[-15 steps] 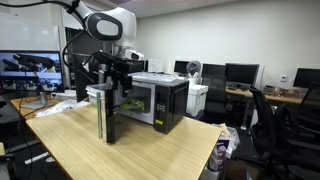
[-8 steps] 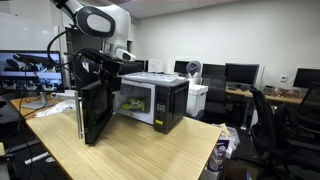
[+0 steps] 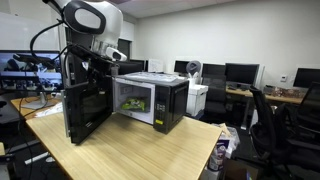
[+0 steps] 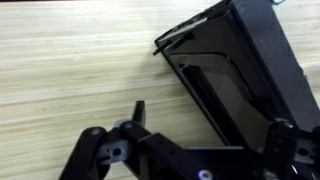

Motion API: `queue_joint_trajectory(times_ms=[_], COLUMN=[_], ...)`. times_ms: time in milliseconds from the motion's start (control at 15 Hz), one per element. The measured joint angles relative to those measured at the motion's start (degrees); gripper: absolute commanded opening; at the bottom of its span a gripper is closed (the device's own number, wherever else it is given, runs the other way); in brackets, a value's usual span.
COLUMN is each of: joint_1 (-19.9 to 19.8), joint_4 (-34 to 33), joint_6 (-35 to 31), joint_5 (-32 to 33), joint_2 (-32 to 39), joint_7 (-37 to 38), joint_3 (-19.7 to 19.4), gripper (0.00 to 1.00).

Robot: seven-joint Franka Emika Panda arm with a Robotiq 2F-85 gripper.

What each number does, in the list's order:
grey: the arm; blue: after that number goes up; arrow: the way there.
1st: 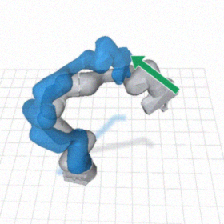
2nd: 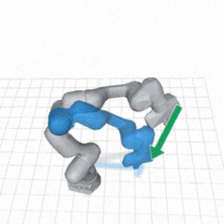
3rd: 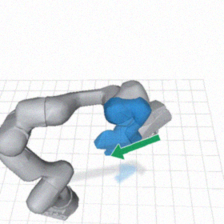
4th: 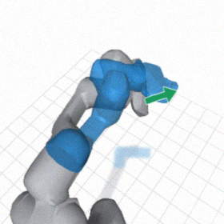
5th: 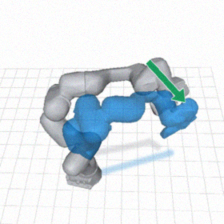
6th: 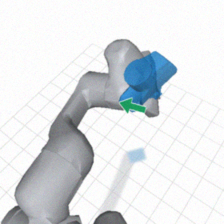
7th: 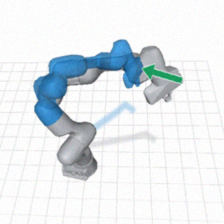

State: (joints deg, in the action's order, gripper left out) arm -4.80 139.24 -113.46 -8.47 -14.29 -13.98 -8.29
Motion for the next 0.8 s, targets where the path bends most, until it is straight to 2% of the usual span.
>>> queue_joint_trajectory(times_ms=[800], joint_1=[3.8], joint_4=[10.7], joint_6=[0.6], joint_5=[0.0], joint_2=[-7.9], joint_7=[-0.2], joint_3=[2.5], gripper=[1.00])
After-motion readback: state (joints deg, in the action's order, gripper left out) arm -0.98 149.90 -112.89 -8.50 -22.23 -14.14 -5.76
